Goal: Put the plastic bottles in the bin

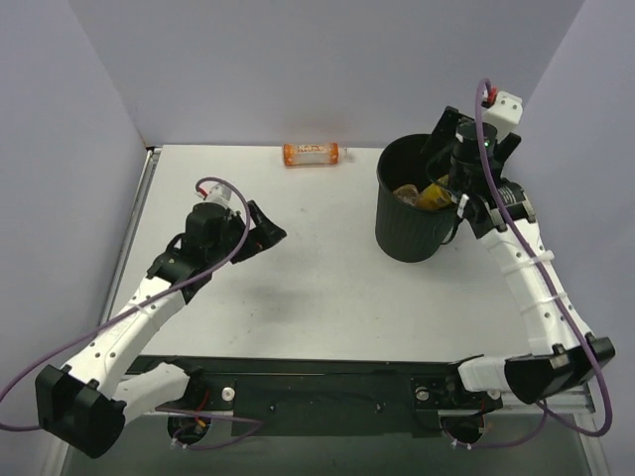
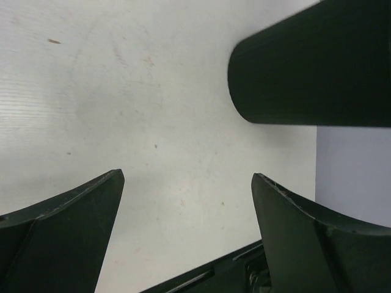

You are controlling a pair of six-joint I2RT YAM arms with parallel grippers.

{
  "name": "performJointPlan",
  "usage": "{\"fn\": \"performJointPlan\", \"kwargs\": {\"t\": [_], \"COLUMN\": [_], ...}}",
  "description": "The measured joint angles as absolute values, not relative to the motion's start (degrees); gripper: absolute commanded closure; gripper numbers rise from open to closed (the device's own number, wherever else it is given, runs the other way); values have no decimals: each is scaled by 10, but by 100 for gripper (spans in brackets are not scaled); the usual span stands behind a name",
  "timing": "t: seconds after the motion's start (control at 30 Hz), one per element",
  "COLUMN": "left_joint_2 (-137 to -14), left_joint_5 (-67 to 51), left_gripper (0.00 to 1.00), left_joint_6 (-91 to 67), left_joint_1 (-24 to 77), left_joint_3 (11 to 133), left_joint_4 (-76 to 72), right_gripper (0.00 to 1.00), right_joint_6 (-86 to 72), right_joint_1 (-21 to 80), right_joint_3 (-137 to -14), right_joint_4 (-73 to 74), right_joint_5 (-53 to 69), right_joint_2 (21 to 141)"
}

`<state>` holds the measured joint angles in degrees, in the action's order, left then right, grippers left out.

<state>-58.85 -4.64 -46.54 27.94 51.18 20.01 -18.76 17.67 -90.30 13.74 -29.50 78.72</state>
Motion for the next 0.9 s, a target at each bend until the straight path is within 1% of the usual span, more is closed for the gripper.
{"fn": "performJointPlan", "kwargs": {"t": [0.1,0.2,0.33,0.5,0.7,0.9], "left_joint_2": [-640,-693,-805,-961,-1157,-1301], "left_joint_5": [-51,-53,-62,-82,-120,-133], "left_gripper": [3,3,3,3,3,3], "left_joint_6": [-477,-481,-495,-546,-643,-715], "left_joint_1": [233,216,197,174,169,164], "left_joint_3": [530,562,662,778,886,991], "left_joint_4": [199,198,189,135,52,12], "right_gripper": [11,11,11,11,13,13], "right_joint_6": [-209,-221,-218,-220,-241,-255], "right_joint_1": [177,177,178,178,178,180], "right_joint_3": [-834,-785,-715,-667,-656,-656], "right_joint_4": [136,137,155,218,286,331], "right_joint_5": [-279,-268,-270,-290,-307,-308], "right_joint_2": [711,646,555,461,398,401]}}
